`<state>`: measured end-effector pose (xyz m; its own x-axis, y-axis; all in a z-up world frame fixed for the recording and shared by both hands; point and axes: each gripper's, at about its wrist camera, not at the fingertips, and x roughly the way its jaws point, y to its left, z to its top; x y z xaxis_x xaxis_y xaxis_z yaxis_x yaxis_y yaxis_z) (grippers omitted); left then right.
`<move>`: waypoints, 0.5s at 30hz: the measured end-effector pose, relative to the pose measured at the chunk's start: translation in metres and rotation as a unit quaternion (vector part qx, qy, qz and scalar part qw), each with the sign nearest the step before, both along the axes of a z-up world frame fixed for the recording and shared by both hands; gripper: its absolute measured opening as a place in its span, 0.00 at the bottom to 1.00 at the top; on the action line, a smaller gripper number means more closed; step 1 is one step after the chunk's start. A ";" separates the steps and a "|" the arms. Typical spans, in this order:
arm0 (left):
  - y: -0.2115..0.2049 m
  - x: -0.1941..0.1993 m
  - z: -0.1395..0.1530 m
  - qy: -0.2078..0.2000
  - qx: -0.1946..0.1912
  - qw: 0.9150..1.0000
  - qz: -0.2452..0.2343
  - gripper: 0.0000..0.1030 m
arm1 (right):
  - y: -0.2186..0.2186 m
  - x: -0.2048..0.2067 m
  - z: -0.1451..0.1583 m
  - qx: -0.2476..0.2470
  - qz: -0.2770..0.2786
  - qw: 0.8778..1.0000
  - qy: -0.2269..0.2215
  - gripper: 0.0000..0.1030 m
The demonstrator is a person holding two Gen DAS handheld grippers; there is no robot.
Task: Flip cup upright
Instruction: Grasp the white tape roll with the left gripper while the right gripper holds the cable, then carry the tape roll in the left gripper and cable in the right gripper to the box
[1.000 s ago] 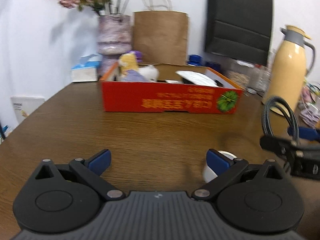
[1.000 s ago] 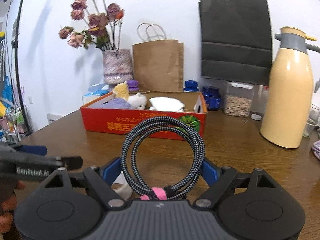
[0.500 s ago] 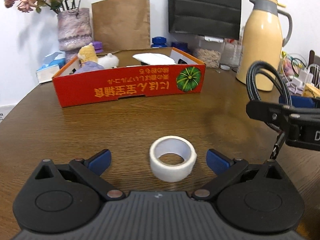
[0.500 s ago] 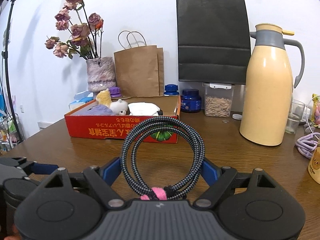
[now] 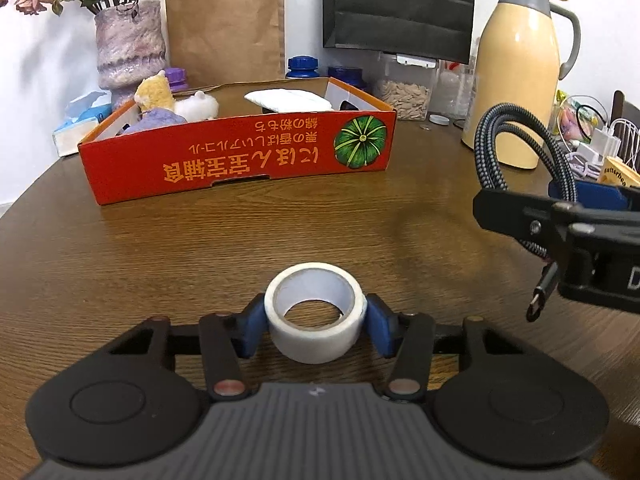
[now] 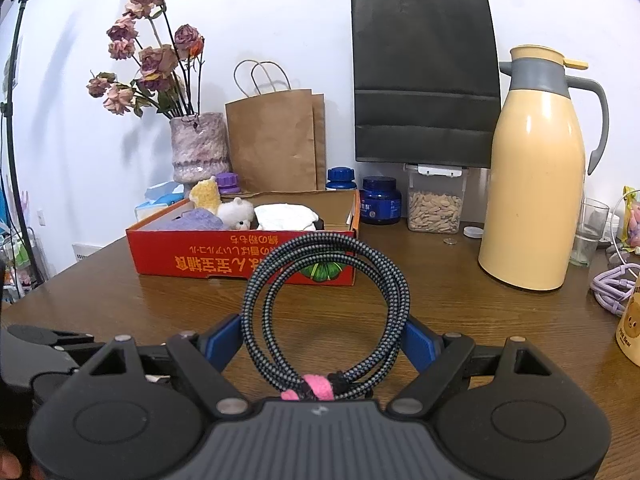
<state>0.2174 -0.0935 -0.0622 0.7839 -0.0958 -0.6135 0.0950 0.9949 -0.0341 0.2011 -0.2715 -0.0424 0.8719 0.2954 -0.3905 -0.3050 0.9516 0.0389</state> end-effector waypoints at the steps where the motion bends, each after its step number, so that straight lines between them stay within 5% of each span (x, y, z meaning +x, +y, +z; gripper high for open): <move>1: 0.002 0.000 0.001 -0.001 -0.002 1.000 0.001 0.51 | 0.001 0.000 0.000 0.000 -0.001 1.000 0.000 0.81; 15: 0.044 0.008 0.037 -0.056 -0.019 0.997 0.045 0.51 | 0.020 0.012 0.006 0.007 -0.007 1.000 0.002 0.81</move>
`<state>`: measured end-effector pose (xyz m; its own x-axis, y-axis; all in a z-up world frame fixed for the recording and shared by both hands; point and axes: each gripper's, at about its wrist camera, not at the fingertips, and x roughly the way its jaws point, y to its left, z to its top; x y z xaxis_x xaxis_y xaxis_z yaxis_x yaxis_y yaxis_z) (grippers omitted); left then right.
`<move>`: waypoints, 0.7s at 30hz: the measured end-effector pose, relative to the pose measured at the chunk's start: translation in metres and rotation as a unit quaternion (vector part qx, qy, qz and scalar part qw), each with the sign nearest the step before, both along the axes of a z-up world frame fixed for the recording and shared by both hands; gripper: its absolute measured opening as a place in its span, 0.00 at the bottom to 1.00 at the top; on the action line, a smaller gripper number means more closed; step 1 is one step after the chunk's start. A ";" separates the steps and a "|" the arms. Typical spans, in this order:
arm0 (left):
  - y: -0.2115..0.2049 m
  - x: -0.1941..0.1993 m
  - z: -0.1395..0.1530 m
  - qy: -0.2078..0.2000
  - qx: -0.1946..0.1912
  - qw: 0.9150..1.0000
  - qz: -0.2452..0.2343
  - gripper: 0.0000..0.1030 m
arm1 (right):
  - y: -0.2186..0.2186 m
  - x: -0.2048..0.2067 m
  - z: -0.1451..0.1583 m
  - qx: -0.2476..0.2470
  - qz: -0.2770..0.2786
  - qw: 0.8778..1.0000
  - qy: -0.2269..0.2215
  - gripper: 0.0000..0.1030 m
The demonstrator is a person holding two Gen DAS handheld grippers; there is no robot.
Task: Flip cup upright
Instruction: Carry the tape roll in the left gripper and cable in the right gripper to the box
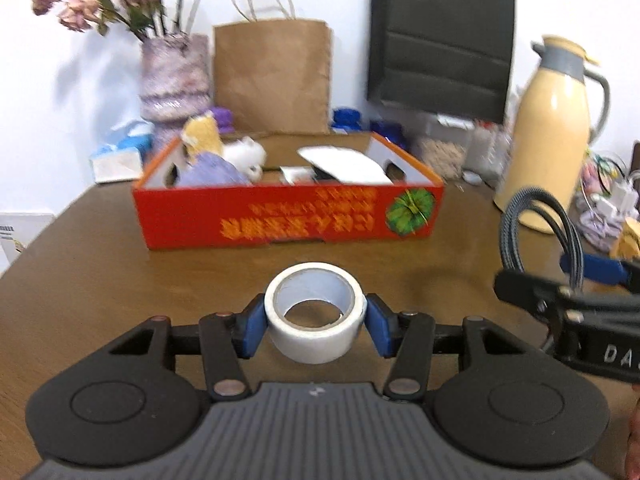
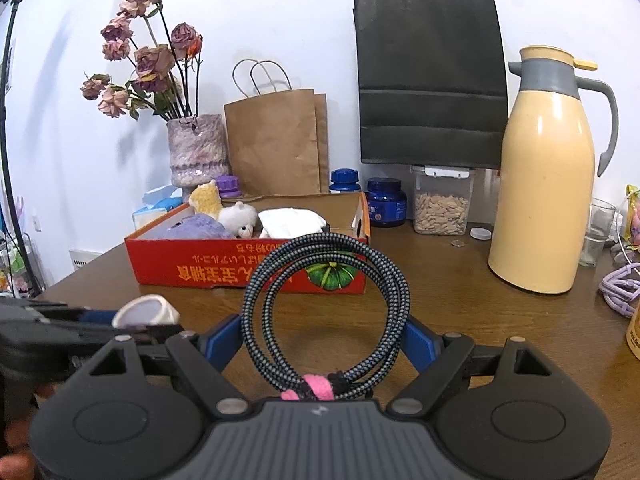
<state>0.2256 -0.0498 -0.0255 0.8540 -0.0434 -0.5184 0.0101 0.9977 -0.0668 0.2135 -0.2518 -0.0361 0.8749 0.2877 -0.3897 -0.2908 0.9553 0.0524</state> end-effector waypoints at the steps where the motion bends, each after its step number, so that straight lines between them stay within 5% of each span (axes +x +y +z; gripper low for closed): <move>1: 0.005 0.002 0.004 -0.005 -0.003 1.000 0.005 0.51 | 0.002 0.001 0.002 0.001 0.000 1.000 -0.001 0.81; 21: 0.077 0.057 0.057 -0.079 -0.064 0.993 0.065 0.51 | 0.073 0.062 0.035 0.020 0.011 0.999 -0.044 0.81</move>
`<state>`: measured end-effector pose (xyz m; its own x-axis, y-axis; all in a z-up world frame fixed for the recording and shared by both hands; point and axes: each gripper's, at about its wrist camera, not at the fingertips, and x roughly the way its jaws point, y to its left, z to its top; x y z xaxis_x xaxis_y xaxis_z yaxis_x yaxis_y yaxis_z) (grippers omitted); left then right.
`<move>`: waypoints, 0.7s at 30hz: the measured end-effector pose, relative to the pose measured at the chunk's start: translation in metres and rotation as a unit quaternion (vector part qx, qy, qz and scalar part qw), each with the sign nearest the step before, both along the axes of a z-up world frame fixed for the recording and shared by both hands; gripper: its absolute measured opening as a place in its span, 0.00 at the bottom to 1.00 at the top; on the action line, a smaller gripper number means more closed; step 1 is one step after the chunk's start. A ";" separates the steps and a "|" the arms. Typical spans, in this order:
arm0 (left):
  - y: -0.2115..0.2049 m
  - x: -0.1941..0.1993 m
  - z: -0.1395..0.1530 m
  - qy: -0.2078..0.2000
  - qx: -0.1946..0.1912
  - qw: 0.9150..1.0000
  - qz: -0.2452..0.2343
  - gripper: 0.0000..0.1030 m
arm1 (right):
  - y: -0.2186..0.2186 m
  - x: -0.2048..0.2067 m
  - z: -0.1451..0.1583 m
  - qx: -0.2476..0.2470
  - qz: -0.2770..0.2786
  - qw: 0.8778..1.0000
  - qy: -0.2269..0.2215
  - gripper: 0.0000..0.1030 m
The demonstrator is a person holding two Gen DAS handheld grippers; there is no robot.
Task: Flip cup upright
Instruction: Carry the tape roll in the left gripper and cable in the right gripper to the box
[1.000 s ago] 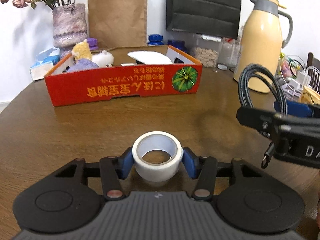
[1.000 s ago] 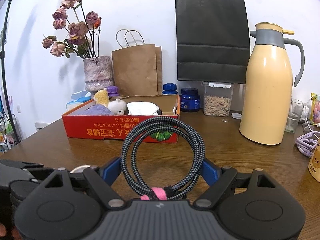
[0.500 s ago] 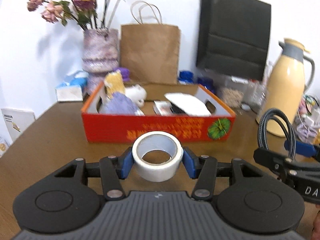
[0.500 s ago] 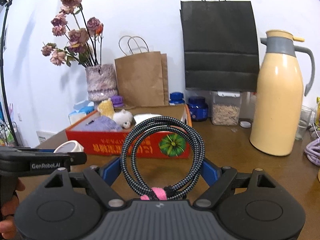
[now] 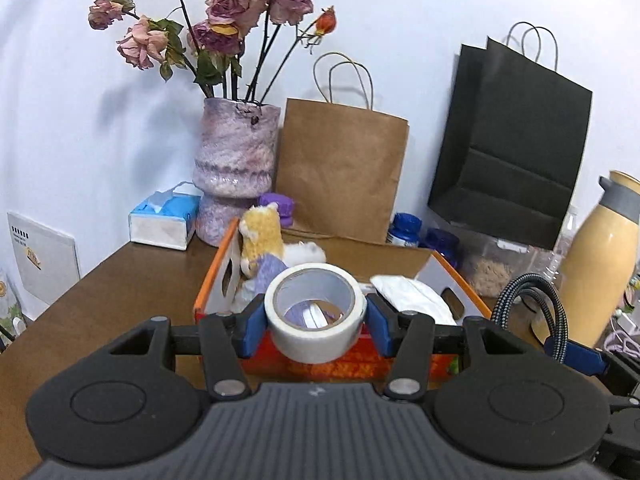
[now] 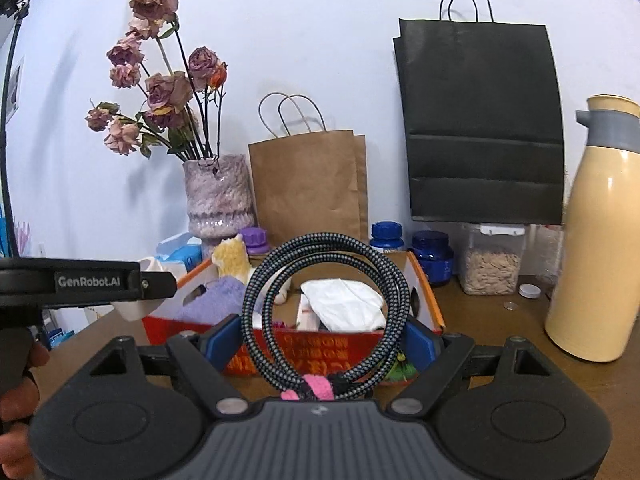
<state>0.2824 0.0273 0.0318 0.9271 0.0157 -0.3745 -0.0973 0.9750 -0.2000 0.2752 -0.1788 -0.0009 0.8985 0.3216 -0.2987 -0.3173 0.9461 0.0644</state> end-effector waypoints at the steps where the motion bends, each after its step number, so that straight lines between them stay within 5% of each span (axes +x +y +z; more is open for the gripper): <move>1: 0.001 0.003 0.000 -0.001 0.000 1.000 0.002 0.51 | 0.003 0.005 0.001 0.003 -0.001 1.000 -0.001 0.81; 21: 0.025 0.091 -0.009 0.004 0.011 1.000 0.026 0.51 | 0.031 0.092 0.005 0.014 -0.006 1.000 -0.019 0.81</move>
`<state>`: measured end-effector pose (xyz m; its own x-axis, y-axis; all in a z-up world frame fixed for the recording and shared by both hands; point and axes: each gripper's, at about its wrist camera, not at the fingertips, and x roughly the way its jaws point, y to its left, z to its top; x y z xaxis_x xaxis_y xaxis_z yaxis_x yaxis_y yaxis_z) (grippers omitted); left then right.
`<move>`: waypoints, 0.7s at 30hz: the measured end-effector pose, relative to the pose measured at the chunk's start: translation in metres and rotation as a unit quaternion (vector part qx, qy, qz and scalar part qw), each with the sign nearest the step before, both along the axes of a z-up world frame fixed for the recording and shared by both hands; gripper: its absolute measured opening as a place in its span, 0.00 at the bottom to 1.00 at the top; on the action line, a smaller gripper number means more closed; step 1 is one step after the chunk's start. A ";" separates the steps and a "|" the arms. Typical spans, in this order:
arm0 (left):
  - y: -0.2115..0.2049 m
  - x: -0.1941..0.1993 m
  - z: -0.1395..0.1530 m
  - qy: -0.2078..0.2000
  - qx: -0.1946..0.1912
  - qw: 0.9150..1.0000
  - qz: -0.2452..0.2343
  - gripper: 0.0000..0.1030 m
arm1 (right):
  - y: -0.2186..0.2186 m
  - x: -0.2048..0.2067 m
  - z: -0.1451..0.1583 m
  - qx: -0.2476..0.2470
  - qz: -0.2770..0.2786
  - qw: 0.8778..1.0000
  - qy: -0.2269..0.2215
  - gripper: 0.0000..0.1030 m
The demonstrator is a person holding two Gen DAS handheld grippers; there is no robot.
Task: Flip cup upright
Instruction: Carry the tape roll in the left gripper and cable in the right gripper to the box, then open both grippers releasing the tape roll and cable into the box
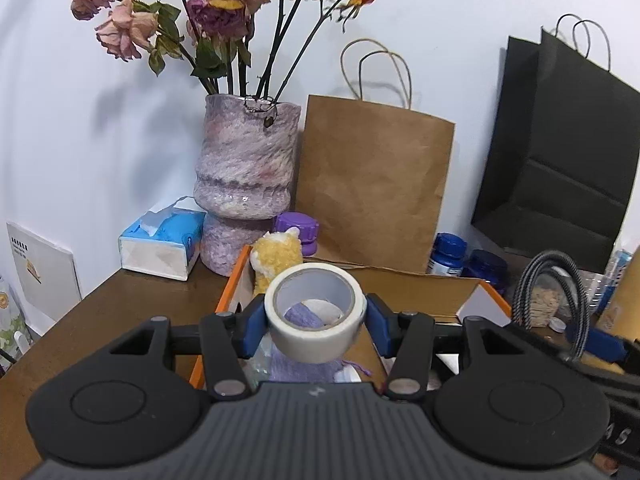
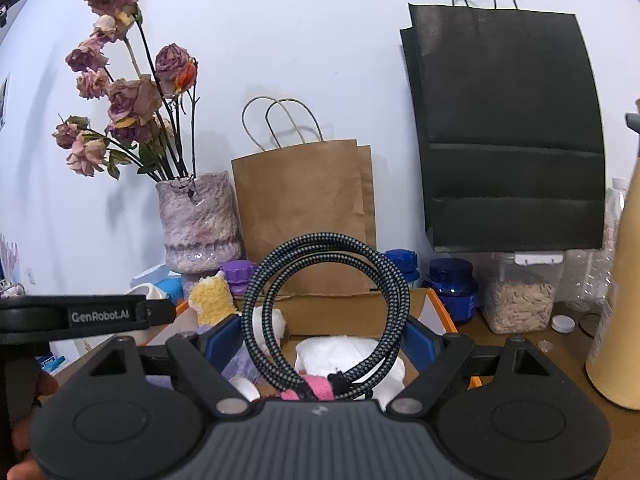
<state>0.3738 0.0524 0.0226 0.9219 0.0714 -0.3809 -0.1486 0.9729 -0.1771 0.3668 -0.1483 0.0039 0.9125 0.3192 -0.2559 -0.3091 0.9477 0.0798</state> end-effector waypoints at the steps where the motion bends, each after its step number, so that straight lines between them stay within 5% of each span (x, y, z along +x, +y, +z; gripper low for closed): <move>1: 0.001 0.004 -0.001 0.002 0.001 1.000 0.001 0.51 | 0.001 0.005 0.001 -0.001 0.000 1.000 -0.002 0.81; 14: 0.000 0.050 -0.022 0.026 0.037 0.999 -0.002 0.52 | 0.013 0.062 -0.007 -0.021 0.002 1.000 0.010 0.81; 16: 0.001 0.053 -0.025 0.030 0.038 0.999 -0.003 0.58 | 0.012 0.069 -0.011 -0.025 0.000 0.999 0.021 0.82; 18: 0.002 0.054 -0.027 0.031 0.036 0.999 0.001 0.76 | 0.012 0.074 -0.016 -0.030 -0.003 0.999 0.032 0.82; 21: 0.003 0.052 -0.028 0.029 0.040 0.999 0.005 0.84 | 0.011 0.078 -0.022 -0.033 -0.006 0.998 0.047 0.84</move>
